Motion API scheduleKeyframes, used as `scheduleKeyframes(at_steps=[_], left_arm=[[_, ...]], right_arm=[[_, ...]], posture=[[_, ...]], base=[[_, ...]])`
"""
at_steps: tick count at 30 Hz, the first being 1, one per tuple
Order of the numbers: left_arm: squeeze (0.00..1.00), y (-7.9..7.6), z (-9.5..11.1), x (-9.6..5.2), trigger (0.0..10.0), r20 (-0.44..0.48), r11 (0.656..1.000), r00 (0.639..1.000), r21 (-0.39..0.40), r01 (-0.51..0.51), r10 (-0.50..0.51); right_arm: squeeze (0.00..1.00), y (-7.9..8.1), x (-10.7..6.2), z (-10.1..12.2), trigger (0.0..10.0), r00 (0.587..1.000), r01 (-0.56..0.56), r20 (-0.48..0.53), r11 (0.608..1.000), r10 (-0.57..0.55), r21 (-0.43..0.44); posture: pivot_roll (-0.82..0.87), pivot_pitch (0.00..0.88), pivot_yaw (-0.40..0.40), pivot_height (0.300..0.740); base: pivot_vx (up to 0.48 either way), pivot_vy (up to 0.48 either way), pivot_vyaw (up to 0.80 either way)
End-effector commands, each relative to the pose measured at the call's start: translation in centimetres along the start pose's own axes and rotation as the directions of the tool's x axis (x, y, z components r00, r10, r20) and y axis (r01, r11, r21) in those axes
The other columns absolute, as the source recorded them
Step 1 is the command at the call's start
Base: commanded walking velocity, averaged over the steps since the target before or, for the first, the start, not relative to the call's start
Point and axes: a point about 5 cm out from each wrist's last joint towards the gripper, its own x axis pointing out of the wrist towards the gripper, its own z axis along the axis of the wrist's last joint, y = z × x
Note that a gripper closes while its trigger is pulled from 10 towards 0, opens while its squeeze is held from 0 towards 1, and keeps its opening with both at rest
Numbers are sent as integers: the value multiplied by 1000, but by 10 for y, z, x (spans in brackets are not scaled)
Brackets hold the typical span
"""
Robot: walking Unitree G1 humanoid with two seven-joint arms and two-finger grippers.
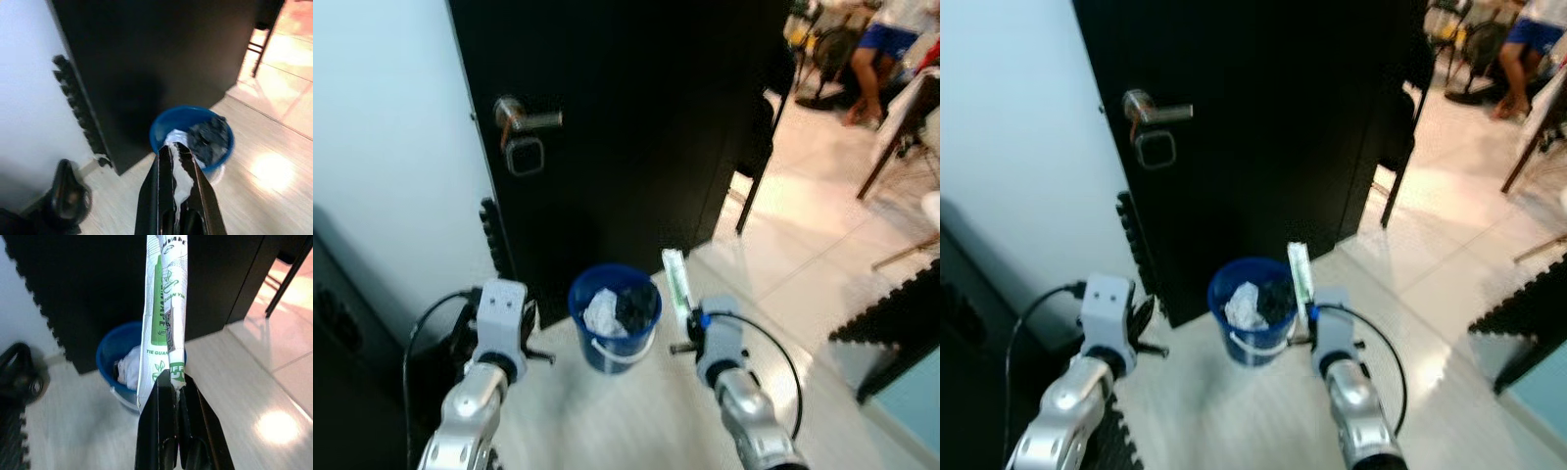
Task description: Clean up the room
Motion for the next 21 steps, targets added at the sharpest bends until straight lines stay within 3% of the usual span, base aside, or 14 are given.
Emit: scheduleKeyframes(at_steps=[1,21], left_arm=[[0,3,-2,-2,10000,-11,1000,1000,1,-4,4],[0,2,-2,-2,10000,-10,1000,1000,-8,2,-2]], right_arm=[[0,5,-1,-4,10000,1000,-13,-9,1000,13,16],[0,4,0,-4,10000,1000,-10,-14,1000,11,16]], posture=[[127,57,-63,740],[126,58,-67,740]], base=[[394,0,0],[404,0,0]])
